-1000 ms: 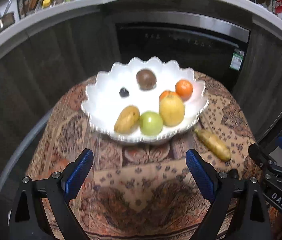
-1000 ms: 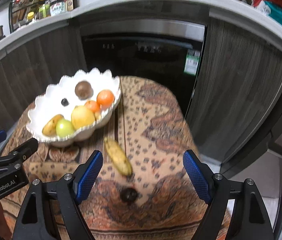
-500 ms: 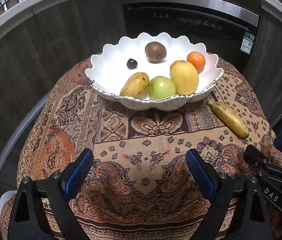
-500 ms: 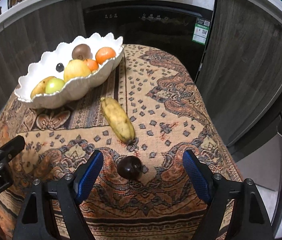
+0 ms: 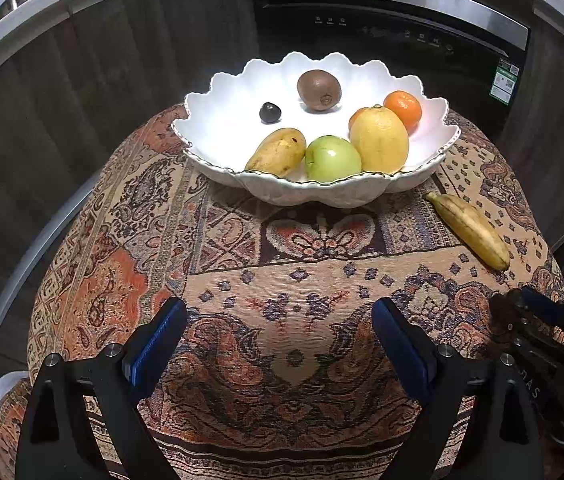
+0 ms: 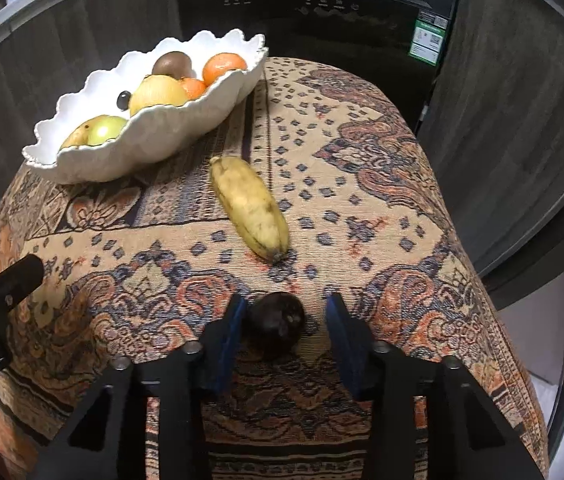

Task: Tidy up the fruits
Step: 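Close the right tool on the dark plum and lift it, then carry the plum with the right tool while the left tool closes on the banana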

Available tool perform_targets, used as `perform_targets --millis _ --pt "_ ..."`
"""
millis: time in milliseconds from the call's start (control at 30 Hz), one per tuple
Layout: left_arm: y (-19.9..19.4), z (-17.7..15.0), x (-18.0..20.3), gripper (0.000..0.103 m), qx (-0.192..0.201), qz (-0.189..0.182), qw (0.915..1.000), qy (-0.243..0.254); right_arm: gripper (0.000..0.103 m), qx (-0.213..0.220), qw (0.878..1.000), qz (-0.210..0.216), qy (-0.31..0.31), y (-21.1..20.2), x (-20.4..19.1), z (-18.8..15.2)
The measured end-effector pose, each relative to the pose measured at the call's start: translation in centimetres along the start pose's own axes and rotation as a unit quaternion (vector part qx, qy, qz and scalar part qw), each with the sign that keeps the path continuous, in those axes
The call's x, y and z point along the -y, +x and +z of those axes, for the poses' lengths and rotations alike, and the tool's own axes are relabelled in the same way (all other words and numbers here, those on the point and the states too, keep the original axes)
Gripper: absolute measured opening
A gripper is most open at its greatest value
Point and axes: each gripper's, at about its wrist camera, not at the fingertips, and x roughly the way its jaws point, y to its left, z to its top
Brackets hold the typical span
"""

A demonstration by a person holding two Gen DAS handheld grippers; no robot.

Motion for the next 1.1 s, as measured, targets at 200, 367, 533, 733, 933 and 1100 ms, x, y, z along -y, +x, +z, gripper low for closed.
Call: perform_targets --millis 200,367,533,733,933,1100 --pt "-0.1 0.2 0.3 0.094 -0.002 -0.001 1.0000 -0.009 0.030 0.000 1.000 0.006 0.003 -0.6 0.2 0.0" --pt "-0.5 0.6 2.0 0.094 0.001 -0.011 0.9999 -0.007 0.030 0.018 0.999 0.003 0.026 -2.7 1.7 0.7" --pt "-0.4 1.4 4.3 0.095 -0.007 -0.020 0.9997 -0.014 0.030 0.042 0.999 -0.004 0.029 -4.5 3.5 1.8" --pt "0.0 2.3 7.7 0.095 -0.015 -0.022 0.9987 -0.044 0.030 0.060 0.998 0.003 0.015 -5.2 6.1 2.9" --pt "0.9 3.4 11.2 0.094 -0.023 -0.012 0.9972 -0.070 0.030 0.074 0.997 0.007 -0.017 -5.1 9.0 4.3" --pt "2.2 4.5 13.6 0.089 -0.029 0.008 0.9960 -0.084 0.030 0.076 0.996 0.016 -0.035 -4.0 11.0 5.7"
